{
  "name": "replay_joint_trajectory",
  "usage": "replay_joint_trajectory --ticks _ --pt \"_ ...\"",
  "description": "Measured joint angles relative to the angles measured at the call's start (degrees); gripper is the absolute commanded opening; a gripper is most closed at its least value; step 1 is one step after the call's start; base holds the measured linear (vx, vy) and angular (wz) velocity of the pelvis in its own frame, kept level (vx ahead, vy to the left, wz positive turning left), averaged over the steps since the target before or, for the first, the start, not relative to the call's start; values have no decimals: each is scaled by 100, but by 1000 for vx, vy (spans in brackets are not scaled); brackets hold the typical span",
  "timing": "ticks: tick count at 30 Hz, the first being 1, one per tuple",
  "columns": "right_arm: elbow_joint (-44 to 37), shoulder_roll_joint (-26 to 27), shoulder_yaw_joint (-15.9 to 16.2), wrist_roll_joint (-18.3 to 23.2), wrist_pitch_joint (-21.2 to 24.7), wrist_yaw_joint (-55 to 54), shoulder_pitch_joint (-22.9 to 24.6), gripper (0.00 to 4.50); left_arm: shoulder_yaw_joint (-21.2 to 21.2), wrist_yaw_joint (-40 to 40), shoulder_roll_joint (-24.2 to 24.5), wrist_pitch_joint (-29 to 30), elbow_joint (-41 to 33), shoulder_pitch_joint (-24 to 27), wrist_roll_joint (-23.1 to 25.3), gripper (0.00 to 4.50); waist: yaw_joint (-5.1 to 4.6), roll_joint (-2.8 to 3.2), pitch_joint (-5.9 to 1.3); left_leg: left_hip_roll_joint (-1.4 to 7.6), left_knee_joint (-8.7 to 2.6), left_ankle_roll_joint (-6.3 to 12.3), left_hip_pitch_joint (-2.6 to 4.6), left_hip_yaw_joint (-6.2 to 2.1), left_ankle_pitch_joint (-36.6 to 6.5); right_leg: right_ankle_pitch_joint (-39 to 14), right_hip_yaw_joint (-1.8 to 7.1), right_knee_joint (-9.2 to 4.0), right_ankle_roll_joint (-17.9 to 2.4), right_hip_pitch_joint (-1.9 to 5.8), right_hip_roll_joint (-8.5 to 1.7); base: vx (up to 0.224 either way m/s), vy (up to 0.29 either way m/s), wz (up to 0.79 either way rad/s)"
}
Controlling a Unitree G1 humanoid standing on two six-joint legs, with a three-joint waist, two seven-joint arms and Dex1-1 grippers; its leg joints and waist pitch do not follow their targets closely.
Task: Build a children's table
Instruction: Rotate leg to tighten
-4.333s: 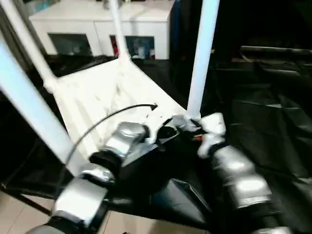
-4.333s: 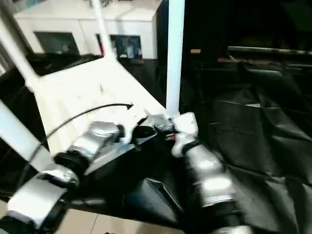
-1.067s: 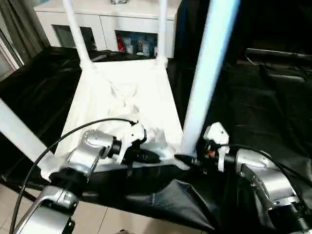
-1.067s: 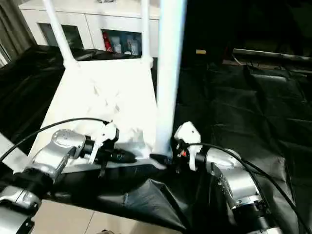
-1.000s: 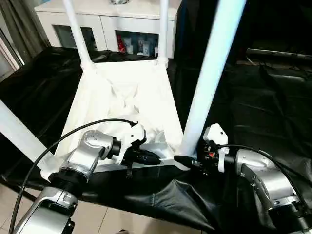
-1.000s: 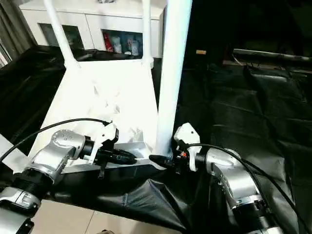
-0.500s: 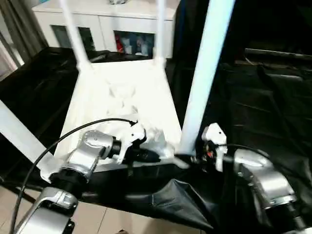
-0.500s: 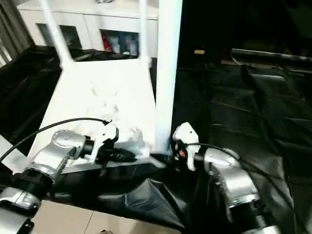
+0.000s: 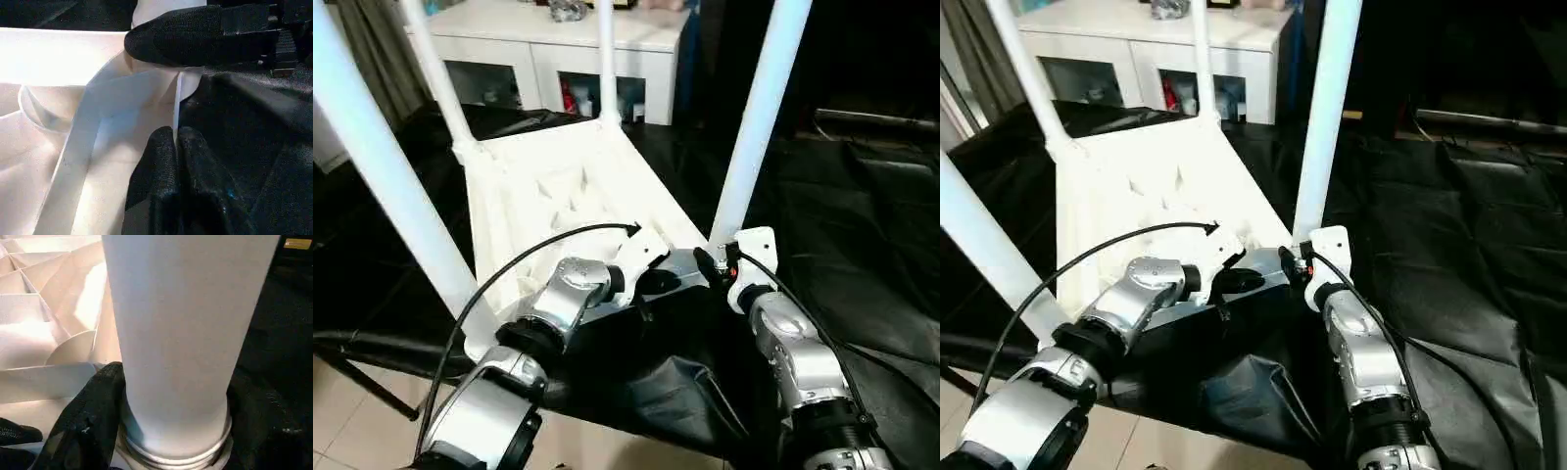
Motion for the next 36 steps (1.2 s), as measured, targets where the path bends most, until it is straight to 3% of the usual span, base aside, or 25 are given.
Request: replay_joint_trajectory --ticks 1,4,8,14,19,22,26,27,36 --pt "1 -4 -8 16 -17 26 1 301 -3 -3 4 -27 4 0 6 0 0 1 0 -1 -14 0 0 0 0 0 -1 -15 0 1 0 0 0 0" --pt "-1 -122 -16 125 -85 398 10 339 -5 -180 103 -74 -30 0 -11 0 -13 3 -1 -2 -25 1 -28 0 1 15 -4 -25 1 -14 0 0 0 0" --pt "-147 -551 152 280 -27 1427 41 364 20 -636 397 -101 -189 62 -92 0 -47 2 0 5 -27 2 -46 -3 2 40 -17 -19 -30 -35 1 0 0 0" --pt "-673 -1410 615 690 123 3274 239 364 14 -2054 1121 -83 -853 479 -371 0 -92 4 -2 9 -26 19 -74 -7 2 11 -18 -17 -25 -68 10 0 0 0" --pt "-812 -1616 803 895 224 4037 234 364 -35 -2760 1423 91 -1296 694 -521 0 9 5 -3 11 -3 55 -140 -6 5 7 -22 -8 -33 -119 7 0 0 0" --pt "-836 -1770 942 904 309 4338 234 364 -58 -2940 1537 185 -1489 809 -551 0 66 3 -1 10 14 68 -144 -2 -4 7 -19 -4 -33 -120 3 0 0 0" --pt "-892 -1850 991 946 381 4589 235 364 -55 -3049 1643 329 -1713 936 -586 0 63 -18 11 11 24 64 -134 1 -3 7 -13 20 -32 -121 2 0 0 0" --pt "-892 -1854 1006 944 381 4610 235 340 -52 -3060 1651 348 -1746 958 -586 0 62 -20 12 11 25 61 -133 1 -4 7 -13 26 -32 -121 2 0 0 0" --pt "-844 -1839 1023 939 373 4612 210 283 -38 -3067 1678 470 -1890 1036 -592 0 58 -27 14 11 30 37 -130 1 -13 6 -10 33 -31 -122 2 0 0 0"
